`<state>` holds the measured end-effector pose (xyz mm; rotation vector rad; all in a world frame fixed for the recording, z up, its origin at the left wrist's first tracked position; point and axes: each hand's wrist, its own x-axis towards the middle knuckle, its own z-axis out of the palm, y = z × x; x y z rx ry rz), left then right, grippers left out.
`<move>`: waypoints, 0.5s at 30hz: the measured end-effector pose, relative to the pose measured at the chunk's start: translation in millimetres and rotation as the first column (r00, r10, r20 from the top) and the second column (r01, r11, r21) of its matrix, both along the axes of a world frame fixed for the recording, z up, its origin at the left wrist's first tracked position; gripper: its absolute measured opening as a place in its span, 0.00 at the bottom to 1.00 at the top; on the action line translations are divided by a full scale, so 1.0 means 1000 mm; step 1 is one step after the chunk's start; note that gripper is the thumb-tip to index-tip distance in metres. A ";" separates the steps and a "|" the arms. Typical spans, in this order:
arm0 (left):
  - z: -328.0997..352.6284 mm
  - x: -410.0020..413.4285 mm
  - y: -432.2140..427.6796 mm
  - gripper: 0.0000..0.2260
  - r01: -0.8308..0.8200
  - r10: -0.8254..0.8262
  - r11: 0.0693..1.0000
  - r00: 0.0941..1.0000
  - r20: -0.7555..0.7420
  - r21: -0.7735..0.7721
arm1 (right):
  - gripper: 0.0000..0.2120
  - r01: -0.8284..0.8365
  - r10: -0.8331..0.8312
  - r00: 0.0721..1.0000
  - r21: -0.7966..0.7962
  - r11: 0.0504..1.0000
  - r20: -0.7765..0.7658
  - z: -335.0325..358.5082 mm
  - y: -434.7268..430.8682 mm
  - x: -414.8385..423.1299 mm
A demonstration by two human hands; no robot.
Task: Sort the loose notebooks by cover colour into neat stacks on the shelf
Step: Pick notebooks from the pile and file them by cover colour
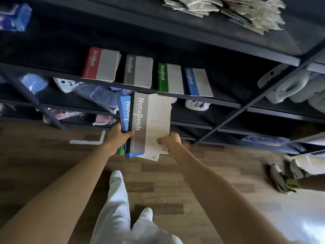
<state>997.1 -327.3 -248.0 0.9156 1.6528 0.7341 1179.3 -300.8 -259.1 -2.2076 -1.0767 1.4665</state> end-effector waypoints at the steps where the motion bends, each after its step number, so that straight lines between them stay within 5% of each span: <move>1: -0.001 -0.007 0.006 0.16 -0.012 0.012 1.000 1.000 0.005 -0.008 | 0.10 -0.008 0.007 1.000 -0.007 1.000 -0.001 -0.002 0.007 -0.008; 10: -0.010 -0.077 0.089 0.14 -0.019 0.024 0.997 0.998 0.062 -0.071 | 0.15 -0.073 0.076 0.997 -0.074 0.995 0.034 -0.023 0.094 -0.079; 15: -0.012 -0.108 0.137 0.10 -0.042 0.060 0.993 0.983 0.171 -0.107 | 0.13 -0.061 0.056 0.995 0.056 0.997 0.085 -0.020 0.141 -0.110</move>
